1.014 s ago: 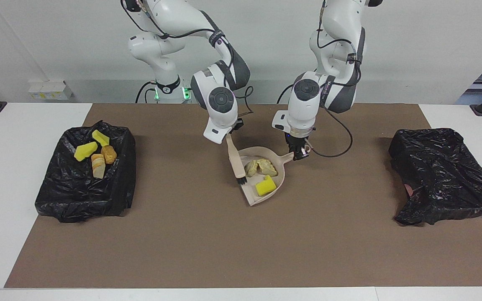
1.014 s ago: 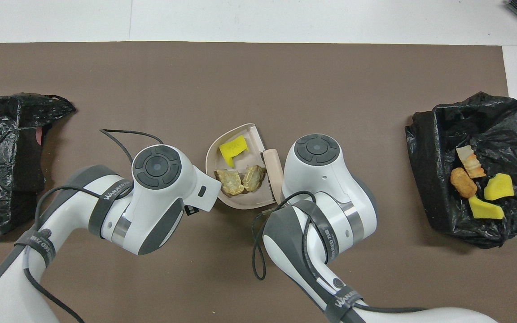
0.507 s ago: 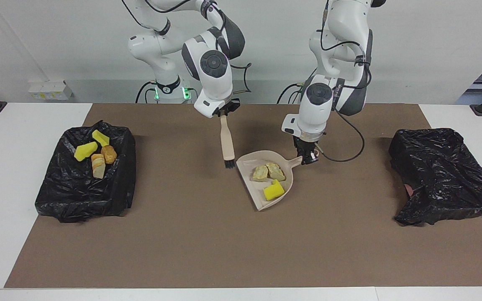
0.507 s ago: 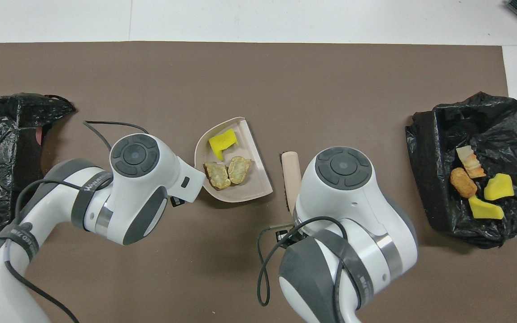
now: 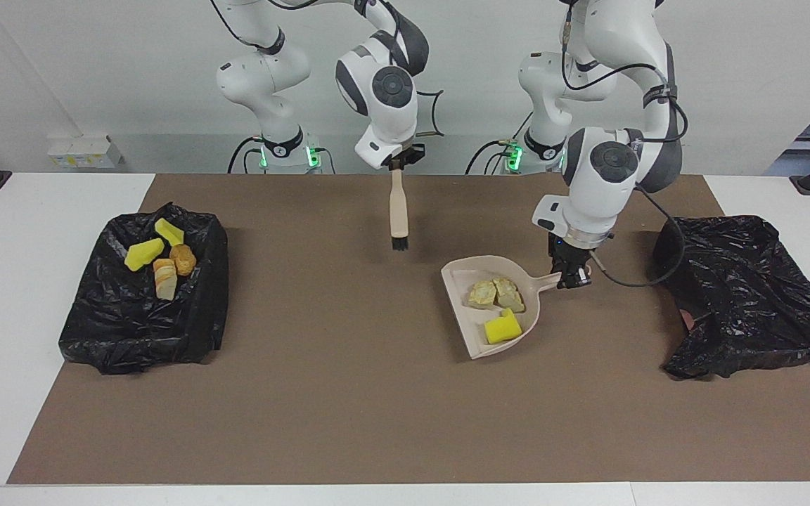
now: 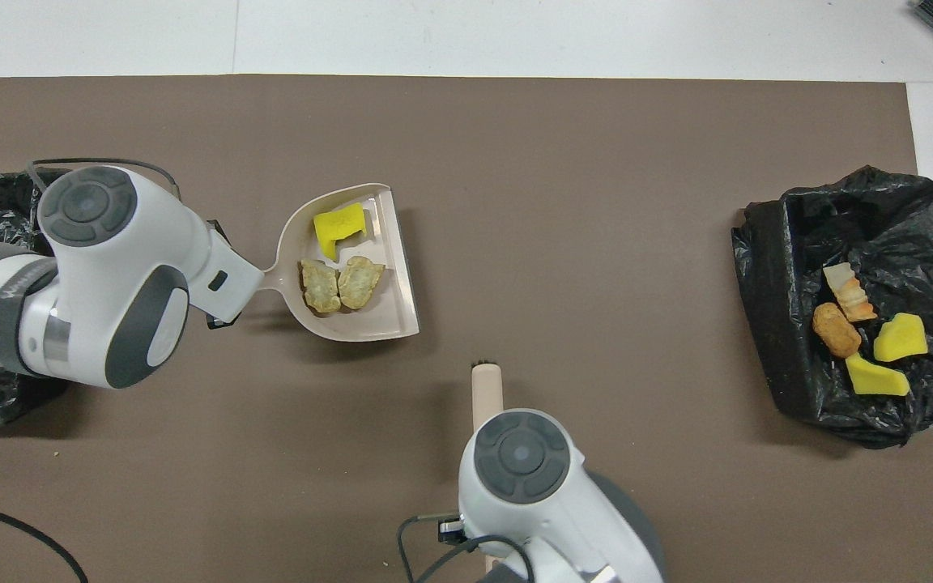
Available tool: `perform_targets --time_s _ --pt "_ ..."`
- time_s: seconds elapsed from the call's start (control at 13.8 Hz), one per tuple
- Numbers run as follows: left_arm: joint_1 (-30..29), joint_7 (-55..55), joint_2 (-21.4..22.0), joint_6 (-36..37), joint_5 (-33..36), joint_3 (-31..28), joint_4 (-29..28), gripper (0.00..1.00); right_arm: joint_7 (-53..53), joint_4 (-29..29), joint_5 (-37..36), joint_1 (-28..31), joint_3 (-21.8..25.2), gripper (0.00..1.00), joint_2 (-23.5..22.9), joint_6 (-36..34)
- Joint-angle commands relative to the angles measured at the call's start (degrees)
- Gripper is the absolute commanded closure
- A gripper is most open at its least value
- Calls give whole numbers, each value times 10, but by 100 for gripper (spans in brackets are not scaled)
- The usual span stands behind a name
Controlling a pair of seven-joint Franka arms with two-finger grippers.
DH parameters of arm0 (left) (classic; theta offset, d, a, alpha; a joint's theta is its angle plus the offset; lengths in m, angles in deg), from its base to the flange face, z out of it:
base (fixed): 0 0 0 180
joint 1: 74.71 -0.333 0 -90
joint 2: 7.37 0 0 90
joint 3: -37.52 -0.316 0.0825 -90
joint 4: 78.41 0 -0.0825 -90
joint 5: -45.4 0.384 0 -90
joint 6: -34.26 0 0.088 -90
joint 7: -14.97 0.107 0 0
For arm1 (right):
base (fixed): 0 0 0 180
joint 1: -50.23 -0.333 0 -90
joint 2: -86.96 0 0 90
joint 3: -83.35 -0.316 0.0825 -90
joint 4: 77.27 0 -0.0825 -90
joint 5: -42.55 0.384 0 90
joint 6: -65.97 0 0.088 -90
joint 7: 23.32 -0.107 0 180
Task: Sweep and dump trash in bin
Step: 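Carry the dustpan to the nearby black bag and tip it with the left gripper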
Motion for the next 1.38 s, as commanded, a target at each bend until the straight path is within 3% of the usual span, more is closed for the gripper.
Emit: perform_targets --time_s 0.0,0.22,0.29,0.58,0.65,0.72,0.87,1.16,1.3 --pt "-41 73 -7 41 9 3 46 100 -32 -30 19 -37 1 100 -3 31" --pt "-88 146 -7 70 13 2 81 100 -56 -63 36 -85 1 100 -36 138" --pt "-107 175 -10 79 14 2 95 100 -55 -69 36 -90 1 92 -38 142" --pt "-193 283 -13 81 18 2 108 100 -46 -76 37 -95 2 83 -42 154" --pt "-217 325 -21 82 16 2 121 100 -43 -76 37 -94 2 72 -43 154" --pt "-229 362 -28 87 17 1 137 100 -40 -75 37 -91 2 47 -45 154" --pt "-275 425 -42 104 18 1 167 100 -24 -66 37 -85 4 26 -55 154" --pt "-344 487 -66 105 55 1 212 100 -26 -2 27 -19 7 0 -73 148" --pt "-369 486 -70 93 92 1 222 100 -10 34 9 45 8 0 -70 152"
